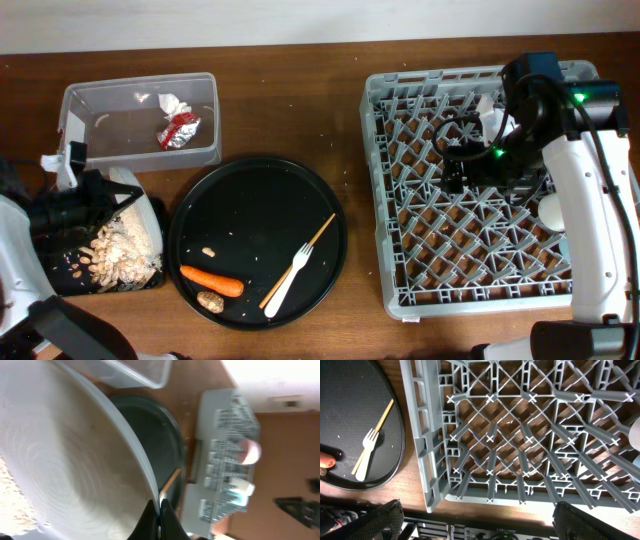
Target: Sort waste into correct bins and load items into the dishwasher rack
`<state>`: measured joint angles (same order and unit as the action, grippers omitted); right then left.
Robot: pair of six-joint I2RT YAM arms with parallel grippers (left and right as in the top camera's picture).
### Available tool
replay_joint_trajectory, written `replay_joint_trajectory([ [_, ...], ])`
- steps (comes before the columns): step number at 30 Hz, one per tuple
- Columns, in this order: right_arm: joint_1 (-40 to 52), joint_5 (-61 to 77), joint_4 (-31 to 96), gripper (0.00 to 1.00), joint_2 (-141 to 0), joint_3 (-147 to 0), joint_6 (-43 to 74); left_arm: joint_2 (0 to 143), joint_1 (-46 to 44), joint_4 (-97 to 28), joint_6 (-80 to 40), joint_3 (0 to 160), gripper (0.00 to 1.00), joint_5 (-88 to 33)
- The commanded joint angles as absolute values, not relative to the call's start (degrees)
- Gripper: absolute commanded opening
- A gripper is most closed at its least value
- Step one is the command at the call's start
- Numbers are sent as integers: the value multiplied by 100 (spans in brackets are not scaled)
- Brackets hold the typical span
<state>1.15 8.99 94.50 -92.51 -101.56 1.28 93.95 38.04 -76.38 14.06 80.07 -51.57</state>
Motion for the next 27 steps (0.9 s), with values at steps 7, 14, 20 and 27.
replay_joint_trajectory([
  [7,99,781,9454,98,-9144,-10156,132,9223,4576,-8252,2676,7979,0,-6626],
  [14,99,781,9454,98,-9142,-10156,132,9227,5033,-8744,3498,7950,0,-7142],
  [20,99,786,9459,98,-9142,-10156,134,9223,5269,-9142,3916,7950,0,-7175],
  [27,99,784,9467,98,-9142,-10156,132,9236,5260,-9102,3953,7948,0,-7557],
])
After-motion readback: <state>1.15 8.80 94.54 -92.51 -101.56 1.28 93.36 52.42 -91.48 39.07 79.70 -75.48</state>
